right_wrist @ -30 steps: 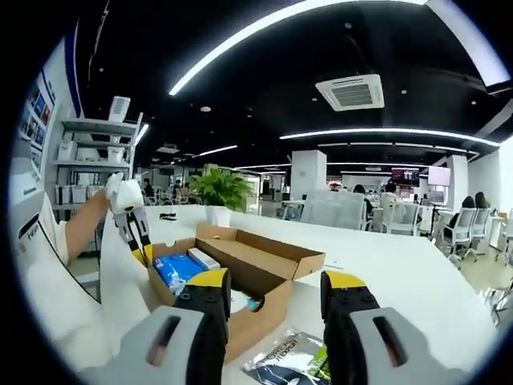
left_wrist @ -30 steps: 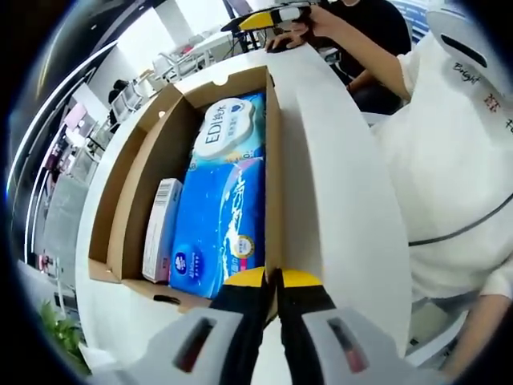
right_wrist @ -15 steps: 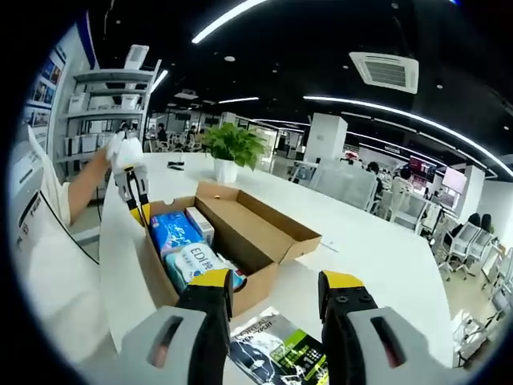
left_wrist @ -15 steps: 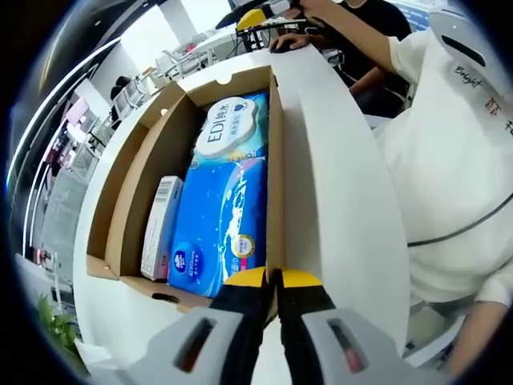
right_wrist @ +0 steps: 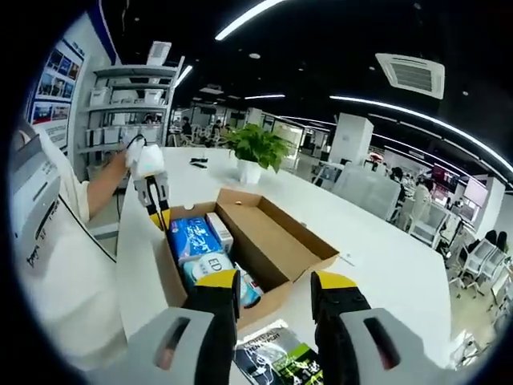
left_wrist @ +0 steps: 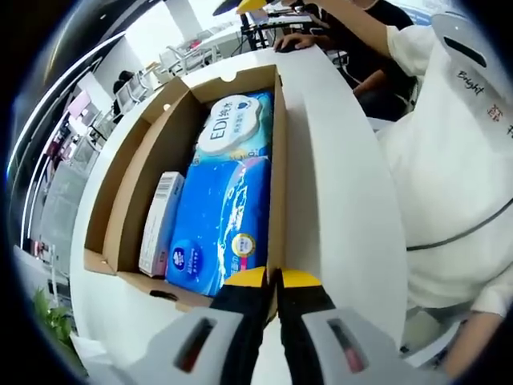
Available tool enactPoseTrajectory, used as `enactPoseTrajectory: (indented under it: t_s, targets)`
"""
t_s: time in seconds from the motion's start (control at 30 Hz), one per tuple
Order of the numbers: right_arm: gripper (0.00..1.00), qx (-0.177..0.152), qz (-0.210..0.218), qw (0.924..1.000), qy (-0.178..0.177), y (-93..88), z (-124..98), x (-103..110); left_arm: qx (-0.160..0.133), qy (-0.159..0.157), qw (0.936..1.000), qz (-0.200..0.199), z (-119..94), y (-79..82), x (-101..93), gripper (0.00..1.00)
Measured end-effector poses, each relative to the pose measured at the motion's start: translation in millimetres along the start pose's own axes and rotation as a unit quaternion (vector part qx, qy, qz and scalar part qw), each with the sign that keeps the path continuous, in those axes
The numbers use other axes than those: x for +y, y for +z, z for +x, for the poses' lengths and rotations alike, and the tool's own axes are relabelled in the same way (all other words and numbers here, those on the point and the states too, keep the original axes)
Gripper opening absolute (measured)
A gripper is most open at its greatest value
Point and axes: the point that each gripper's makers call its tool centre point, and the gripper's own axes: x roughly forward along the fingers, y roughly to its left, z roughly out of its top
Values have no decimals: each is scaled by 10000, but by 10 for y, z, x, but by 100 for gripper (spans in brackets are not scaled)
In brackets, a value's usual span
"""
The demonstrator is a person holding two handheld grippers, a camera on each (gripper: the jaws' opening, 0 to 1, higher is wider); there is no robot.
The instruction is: Operate the shoe box by opening the lid, removing the specified soft item, and placing it in the target area until the item is outside and the box remains undamaged.
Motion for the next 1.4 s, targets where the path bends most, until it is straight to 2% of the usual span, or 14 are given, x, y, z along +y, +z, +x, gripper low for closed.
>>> enactPoseTrajectory:
  t_s: [0.1, 0.13, 0.17, 0.2, 0.23, 0.3, 0.47, 0.6, 0.73, 0.83, 1.13, 1.27, 1.33, 1.4]
  targets:
    - [35, 63, -191, 9998, 52, -17, 33, 40, 33, -21, 10000, -19, 4, -4, -3, 4]
    - [35, 219, -473, 9986, -103, -63, 44, -23, 34, -23, 10000, -16, 10, -4, -3, 4]
    - [35, 338, -556, 9977, -205, -99, 50, -61, 34, -78, 10000, 21, 64, -8, -23, 3]
    - [34, 411, -593, 9971, -253, -123, 61, -79, 59, -115, 9999, -8, 116, -16, -28, 3]
    - [35, 332, -538, 9978, -193, -106, 81, -57, 147, -120, 9998, 104, 95, -21, -23, 3]
    - [35, 294, -427, 9986, -138, -93, 87, -38, 118, -50, 9998, 173, 81, -21, -42, 3]
    - [34, 436, -633, 9969, -193, -106, 116, -35, 128, -60, 9999, 35, 71, -11, -16, 4]
    - [34, 392, -583, 9975, -32, -88, 155, 25, 139, -62, 9999, 6, 68, -13, -13, 5]
    - [36, 412, -554, 9975, 140, -73, 245, 78, 205, 91, 9996, 157, 14, 15, -1, 7]
    - [38, 374, -578, 9974, 200, -46, 293, 118, -31, 247, 9996, 134, -95, 127, 21, 6]
    - [38, 483, -734, 9955, 343, -61, 372, 231, 27, 319, 9995, 13, -127, 87, 17, 5]
    - [37, 571, -752, 9948, 377, -75, 376, 226, 66, 285, 9993, 214, -123, 89, 7, 4]
    - [37, 579, -708, 9946, 484, -66, 382, 248, 75, 238, 9993, 274, -122, 91, 2, 3]
    - [38, 463, -479, 9949, 761, -5, 390, 328, 90, 222, 9992, 321, -121, 91, 2, 3]
